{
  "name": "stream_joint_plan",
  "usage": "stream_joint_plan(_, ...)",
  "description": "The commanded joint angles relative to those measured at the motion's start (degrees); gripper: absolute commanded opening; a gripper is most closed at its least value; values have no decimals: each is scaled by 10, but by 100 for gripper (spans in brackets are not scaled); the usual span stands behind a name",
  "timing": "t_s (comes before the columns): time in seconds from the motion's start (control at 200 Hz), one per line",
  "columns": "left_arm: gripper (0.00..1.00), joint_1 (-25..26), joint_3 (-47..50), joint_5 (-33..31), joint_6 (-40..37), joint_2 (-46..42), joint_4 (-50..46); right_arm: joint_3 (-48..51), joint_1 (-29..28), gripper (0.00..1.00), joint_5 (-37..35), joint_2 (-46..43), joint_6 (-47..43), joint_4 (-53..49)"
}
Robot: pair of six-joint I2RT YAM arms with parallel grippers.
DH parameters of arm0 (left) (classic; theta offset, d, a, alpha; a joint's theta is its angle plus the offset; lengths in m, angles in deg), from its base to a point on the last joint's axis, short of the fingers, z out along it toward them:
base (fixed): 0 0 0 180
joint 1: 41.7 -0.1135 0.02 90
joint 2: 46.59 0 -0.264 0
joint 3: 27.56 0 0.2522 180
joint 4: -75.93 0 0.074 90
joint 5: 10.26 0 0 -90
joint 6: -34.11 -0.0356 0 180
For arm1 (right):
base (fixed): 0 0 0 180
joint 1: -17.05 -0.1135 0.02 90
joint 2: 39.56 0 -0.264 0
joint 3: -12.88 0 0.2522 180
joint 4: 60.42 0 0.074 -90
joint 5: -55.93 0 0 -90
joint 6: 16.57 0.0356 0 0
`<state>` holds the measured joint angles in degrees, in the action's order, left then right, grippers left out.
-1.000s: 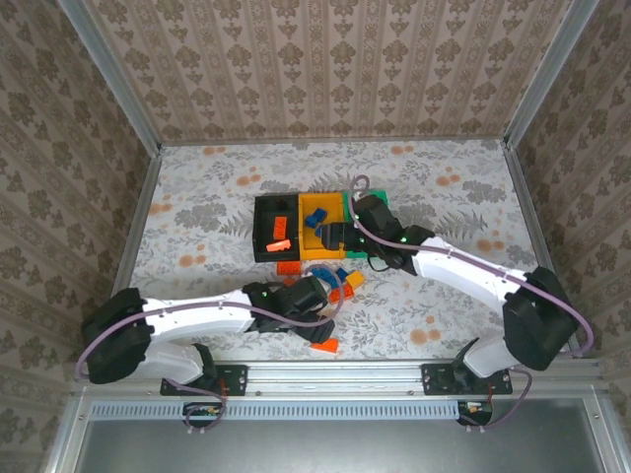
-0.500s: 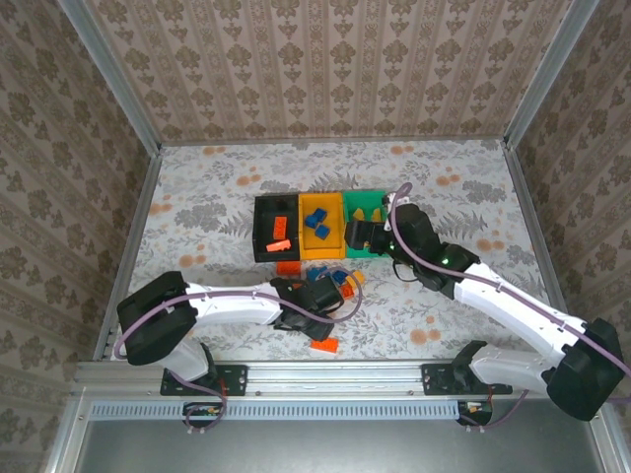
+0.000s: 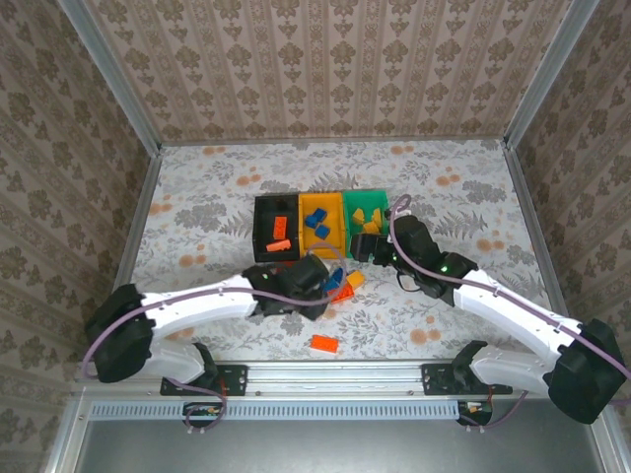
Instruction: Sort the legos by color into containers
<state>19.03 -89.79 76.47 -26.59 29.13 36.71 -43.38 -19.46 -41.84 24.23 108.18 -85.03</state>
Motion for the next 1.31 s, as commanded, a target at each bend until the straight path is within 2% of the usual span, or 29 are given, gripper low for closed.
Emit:
stream_joint_plan(0.0, 30, -49, -43, -13, -48, -15, 31, 19, 4, 93, -9, -16, 10, -4)
stream_joint_plan(0.12, 30, -120, -91, 33, -61, 26, 90, 36, 4, 93, -11, -24, 18, -2)
stream_joint_plan(0.29, 29, -173, -217, 63, -70, 171, 93, 44, 4, 93, -10, -26, 19, -18)
stream_joint_plan(0.435, 26, -193, -304, 72, -65, 273, 63, 61, 3, 93, -1, -44, 16, -27)
stream_joint_plan(0.57, 26, -202, -360, 68, -56, 333, 27, 76, 3, 92, 2, -64, 11, -37)
stream_joint_plan(0.68, 37, -202, -378, 74, -50, 350, 24, 86, 2, 92, 15, -75, 3, -39)
stream_joint_plan(0.94, 69, -201, -371, 94, -34, 303, 43, 95, -13, 92, 60, -73, -25, -33)
stream_joint_plan(1.085, 86, -202, -311, 104, -16, 210, 79, 76, -63, 90, 87, -55, -73, -46)
stream_joint_plan(1.15, 91, -200, -274, 101, -10, 157, 88, 63, -90, 90, 98, -34, -90, -60)
stream_joint_plan(1.195, 99, -199, -244, 93, -6, 118, 90, 53, -109, 89, 106, -16, -102, -68)
stream_joint_plan(1.3, 100, -199, -172, 62, 0, 21, 82, 31, -162, 88, 112, 37, -129, -88)
